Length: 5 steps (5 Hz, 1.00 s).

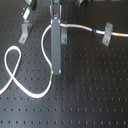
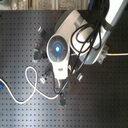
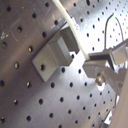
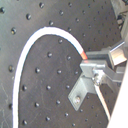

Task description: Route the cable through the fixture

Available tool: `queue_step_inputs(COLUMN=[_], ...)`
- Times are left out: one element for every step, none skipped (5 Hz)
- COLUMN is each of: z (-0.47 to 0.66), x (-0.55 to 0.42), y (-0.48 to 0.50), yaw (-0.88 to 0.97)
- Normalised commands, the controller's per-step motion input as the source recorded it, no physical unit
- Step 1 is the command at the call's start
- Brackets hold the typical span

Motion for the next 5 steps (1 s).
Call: queue_step_inputs(z=[-0.01,0.00,0.06,0.71,0.49], x=[0.028,0.036,-0.009,-0.012,-0.006], y=[-0.428,-0.322,0.051,0.149,0.081], yaw=[-0.35,-0.32,0.00,0.00,-0.02])
